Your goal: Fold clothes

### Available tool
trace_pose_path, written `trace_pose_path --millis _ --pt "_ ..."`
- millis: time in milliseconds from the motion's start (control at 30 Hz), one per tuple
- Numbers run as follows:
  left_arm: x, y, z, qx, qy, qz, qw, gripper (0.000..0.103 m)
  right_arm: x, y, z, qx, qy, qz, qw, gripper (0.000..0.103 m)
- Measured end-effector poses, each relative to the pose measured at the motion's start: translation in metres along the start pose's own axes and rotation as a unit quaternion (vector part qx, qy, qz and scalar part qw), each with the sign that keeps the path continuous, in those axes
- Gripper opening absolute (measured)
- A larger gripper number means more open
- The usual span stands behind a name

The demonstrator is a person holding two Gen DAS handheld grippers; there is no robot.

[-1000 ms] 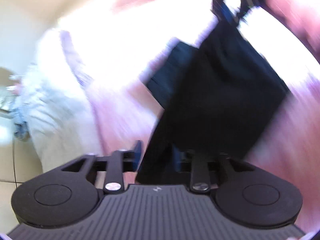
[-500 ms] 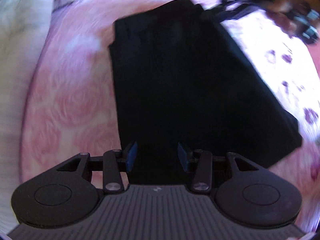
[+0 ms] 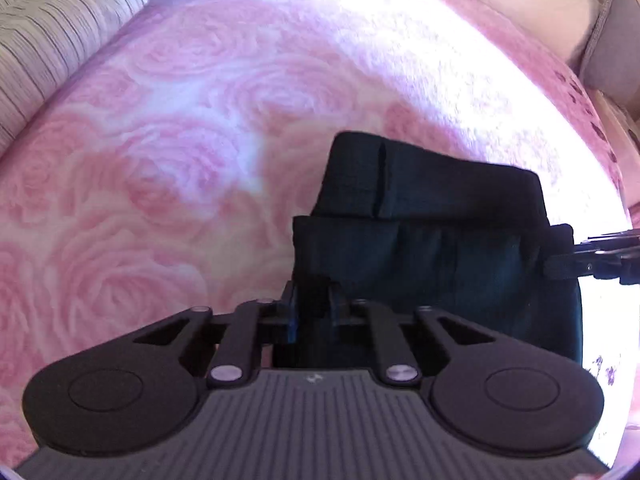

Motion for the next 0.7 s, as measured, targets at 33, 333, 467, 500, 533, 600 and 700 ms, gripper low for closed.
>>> trace_pose_path --millis 33,333,467,500,533,600,700 --pt "-0.009 -0.001 -0.006 0.017 -0.002 -0.003 0.9999 0.003 0.000 0.001 -0.001 0.001 0.001 0.000 1.000 0.016" --pt "-0.032 -0.058 -0.009 0.061 0.020 -0.039 0.9972 0.002 -0.031 -0.030 0.016 -0.013 -0.012 -0.038 0.999 0.010" --pt "0.014 -0.059 -0.001 0.044 0.011 -0.035 0.9983 0.002 -0.002 -0.044 -0.010 -0.008 0.004 -0.032 0.999 0.010" --pt "0.019 -0.059 0.002 0.035 0.009 -0.042 0.9985 0.002 0.000 -0.046 -0.013 -0.005 -0.002 -0.035 0.999 0.010" --pt "0.022 -0.058 0.004 0.028 0.006 -0.049 0.9984 0.002 0.001 -0.048 -0.015 -0.004 -0.006 -0.039 0.999 0.010" --pt "0.014 -0.060 0.002 0.033 0.001 -0.062 0.9975 0.002 -0.005 -0.052 -0.008 -0.029 -0.004 -0.057 0.998 0.010" --pt "0.027 -0.058 0.002 0.030 0.003 -0.047 0.9985 0.006 0.000 -0.050 -0.014 -0.022 0.008 -0.065 0.998 0.010"
Point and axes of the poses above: each gripper's, at about its wrist camera, not at the fingertips, and x roughly the way its jaws point, z to its left, y to its underside, the point moved 9 cm from there along x, roughly the way its jaws point, and after that the axes turned 8 degrees about x, right-handed, at the moved point
